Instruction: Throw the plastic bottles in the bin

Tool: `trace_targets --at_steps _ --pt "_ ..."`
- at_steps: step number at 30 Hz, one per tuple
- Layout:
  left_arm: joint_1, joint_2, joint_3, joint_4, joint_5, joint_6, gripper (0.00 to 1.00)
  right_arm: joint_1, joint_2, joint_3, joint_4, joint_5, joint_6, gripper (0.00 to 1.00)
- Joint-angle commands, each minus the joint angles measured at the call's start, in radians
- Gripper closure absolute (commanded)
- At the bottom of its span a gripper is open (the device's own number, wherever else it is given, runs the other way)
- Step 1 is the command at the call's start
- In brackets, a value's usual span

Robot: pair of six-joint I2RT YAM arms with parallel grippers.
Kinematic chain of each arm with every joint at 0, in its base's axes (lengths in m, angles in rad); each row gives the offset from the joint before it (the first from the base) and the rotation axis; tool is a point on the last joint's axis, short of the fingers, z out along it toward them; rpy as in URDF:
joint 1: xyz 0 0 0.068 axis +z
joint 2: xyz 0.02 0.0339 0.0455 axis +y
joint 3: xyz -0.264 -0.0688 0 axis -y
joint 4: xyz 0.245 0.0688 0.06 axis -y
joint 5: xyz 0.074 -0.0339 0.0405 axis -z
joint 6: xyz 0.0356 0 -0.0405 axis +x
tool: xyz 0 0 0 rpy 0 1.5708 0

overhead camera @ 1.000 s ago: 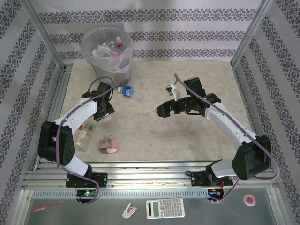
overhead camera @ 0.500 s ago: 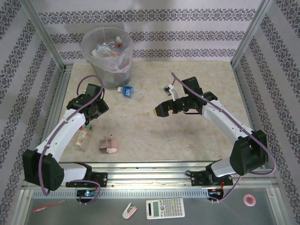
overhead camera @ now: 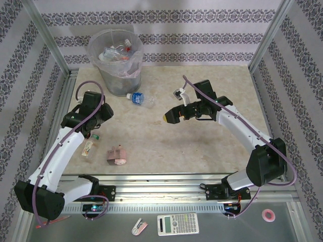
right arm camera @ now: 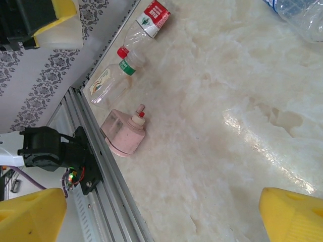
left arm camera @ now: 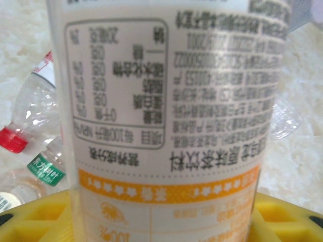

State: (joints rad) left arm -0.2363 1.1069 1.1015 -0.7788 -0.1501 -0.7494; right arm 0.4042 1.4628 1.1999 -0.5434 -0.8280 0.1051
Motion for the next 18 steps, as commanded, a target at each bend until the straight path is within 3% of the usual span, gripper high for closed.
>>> trace_targets --at_steps 1,18 --pt "-0.005 -0.002 0.069 0.095 0.020 0.049 0.56 0.008 0.005 0.027 -0.012 -0.016 -0.019 0.02" --pt "-0.006 0.128 0.387 0.360 0.081 0.177 0.56 0.021 0.004 0.033 0.000 0.010 -0.002 0.02"
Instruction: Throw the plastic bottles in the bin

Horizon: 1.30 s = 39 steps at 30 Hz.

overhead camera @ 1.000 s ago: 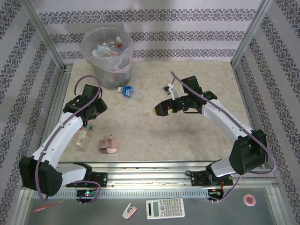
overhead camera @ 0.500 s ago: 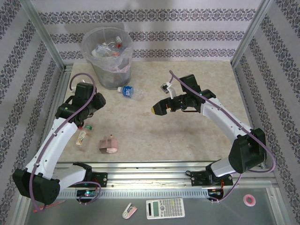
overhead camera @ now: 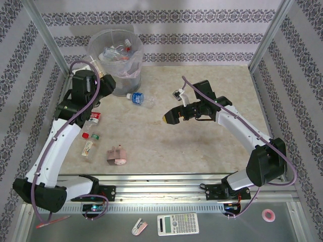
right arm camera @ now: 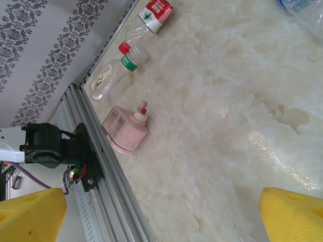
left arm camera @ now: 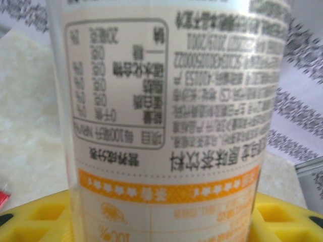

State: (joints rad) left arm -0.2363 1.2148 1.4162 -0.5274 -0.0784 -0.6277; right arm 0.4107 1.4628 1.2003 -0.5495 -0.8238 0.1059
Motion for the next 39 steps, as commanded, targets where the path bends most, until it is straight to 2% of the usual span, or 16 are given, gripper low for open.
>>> trace_targets --at_steps 1,8,14,25,31,35,39 --pt "-0.007 0.037 0.101 0.124 0.011 0.069 0.56 0.014 0.005 0.034 0.006 0.007 -0.002 0.02" --pt "-0.007 0.154 0.287 0.260 0.049 0.160 0.56 0.019 0.005 0.038 0.007 0.017 0.001 0.02" --pt "-0.014 0.219 0.379 0.473 0.072 0.248 0.56 0.021 0.003 0.038 0.006 0.029 0.004 0.02" --pt "-0.054 0.241 0.306 1.044 0.121 0.437 0.57 0.020 0.020 0.053 0.005 0.036 0.009 0.02" --pt "-0.066 0.249 0.280 1.154 0.124 0.488 0.59 0.020 0.035 0.067 0.001 0.037 0.006 0.02" --pt "-0.076 0.247 0.216 1.317 0.132 0.518 0.60 0.020 0.047 0.080 -0.008 0.037 0.002 0.02" --pt "-0.087 0.247 0.223 1.306 0.138 0.545 0.61 0.019 0.058 0.090 -0.009 0.037 0.002 0.02"
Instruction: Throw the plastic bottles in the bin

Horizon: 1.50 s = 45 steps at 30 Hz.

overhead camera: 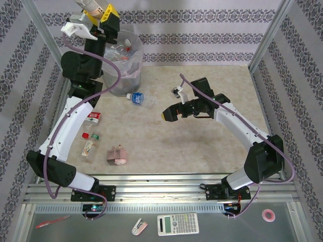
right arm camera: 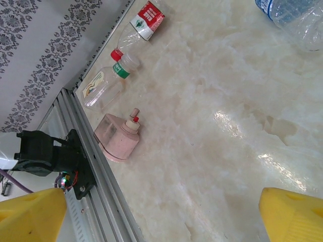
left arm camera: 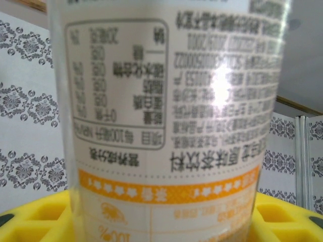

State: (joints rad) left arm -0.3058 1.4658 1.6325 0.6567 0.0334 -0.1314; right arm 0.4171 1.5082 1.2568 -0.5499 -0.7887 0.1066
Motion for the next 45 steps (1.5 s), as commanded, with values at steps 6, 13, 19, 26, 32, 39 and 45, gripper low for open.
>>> trace_targets --at_steps 6,13,19,26,32,39,45 --pt "-0.016 0.011 0.013 0.101 0.020 0.064 0.61 0.013 0.030 0.046 -0.009 0.000 0.005 0.02" --pt "-0.015 0.053 0.066 0.006 0.001 0.069 0.61 0.012 0.052 0.070 -0.019 -0.001 0.003 0.02" --pt "0.044 0.145 0.252 -0.418 -0.011 -0.051 0.59 0.011 0.074 0.090 -0.032 -0.003 0.000 0.02" --pt "0.167 0.413 0.618 -1.157 0.054 -0.276 0.47 0.006 0.070 0.093 -0.042 -0.010 -0.007 0.02" --pt "0.211 0.754 1.211 -1.647 0.101 -0.400 0.00 -0.003 0.042 0.082 -0.060 -0.022 -0.020 0.02" --pt "0.174 0.594 1.146 -1.549 0.041 -0.421 0.00 -0.011 -0.004 0.032 -0.057 -0.024 -0.022 0.02" --pt "0.149 0.487 1.060 -1.567 0.026 -0.403 0.00 -0.012 -0.027 0.003 -0.053 -0.029 -0.024 0.02"
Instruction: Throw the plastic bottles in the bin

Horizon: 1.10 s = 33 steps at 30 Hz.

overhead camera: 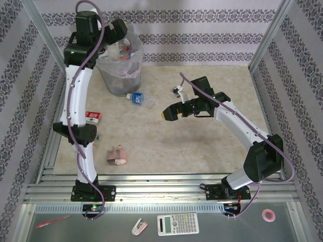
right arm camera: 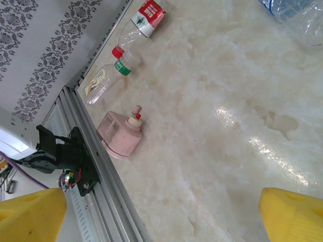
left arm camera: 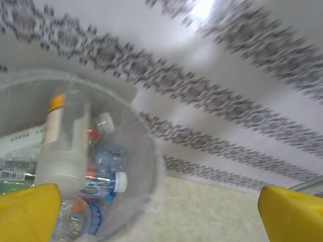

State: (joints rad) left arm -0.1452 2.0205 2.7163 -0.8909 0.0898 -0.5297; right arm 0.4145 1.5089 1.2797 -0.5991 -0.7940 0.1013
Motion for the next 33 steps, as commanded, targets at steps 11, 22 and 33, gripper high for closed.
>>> trace_targets --at_steps 11,22,33 --pt "-0.138 -0.146 -0.148 -0.105 -0.107 -0.003 0.00 -0.002 -0.055 -0.043 -0.002 -0.027 -0.021 0.02" --pt "-0.213 -0.200 -0.432 -0.162 -0.086 -0.251 0.00 0.004 -0.096 -0.088 0.008 -0.018 -0.008 0.02" --pt "-0.220 -0.321 -0.961 0.152 0.014 -0.515 0.00 0.009 -0.124 -0.115 0.009 -0.004 0.000 0.02"
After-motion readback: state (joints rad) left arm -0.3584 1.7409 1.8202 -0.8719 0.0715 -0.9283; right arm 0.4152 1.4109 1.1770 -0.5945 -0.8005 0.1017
